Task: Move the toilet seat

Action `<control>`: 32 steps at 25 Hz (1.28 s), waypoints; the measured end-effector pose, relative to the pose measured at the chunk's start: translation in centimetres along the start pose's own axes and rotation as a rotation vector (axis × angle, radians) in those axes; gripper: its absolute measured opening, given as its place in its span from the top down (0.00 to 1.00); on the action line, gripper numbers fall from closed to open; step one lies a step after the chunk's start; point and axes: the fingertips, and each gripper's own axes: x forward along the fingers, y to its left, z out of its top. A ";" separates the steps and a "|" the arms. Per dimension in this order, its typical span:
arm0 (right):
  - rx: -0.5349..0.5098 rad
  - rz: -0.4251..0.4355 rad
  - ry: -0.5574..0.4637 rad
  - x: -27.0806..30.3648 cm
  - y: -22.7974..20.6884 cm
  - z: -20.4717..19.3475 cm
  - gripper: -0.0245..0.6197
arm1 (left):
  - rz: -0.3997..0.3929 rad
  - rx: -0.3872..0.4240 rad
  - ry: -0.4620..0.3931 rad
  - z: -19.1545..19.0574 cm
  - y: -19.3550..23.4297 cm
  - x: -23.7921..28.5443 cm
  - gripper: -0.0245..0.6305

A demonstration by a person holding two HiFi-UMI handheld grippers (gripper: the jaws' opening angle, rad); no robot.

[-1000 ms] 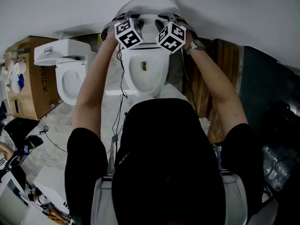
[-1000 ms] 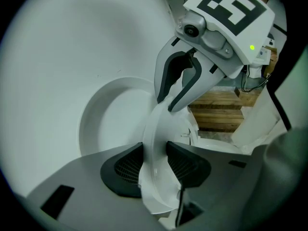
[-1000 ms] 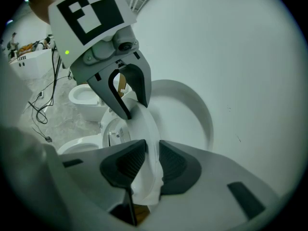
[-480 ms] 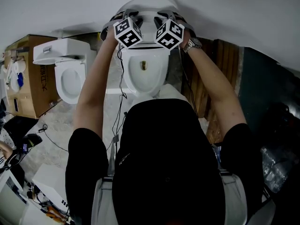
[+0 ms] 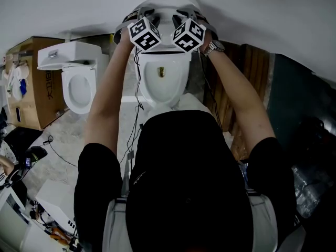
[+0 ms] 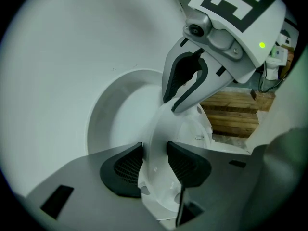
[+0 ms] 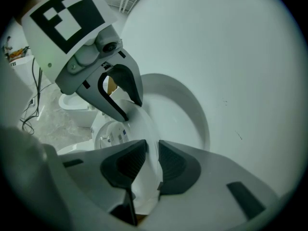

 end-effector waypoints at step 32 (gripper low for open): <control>0.083 -0.033 -0.011 2.2 -1.6 0.5 0.82 | 0.113 -0.070 0.016 -0.5 2.1 1.5 0.73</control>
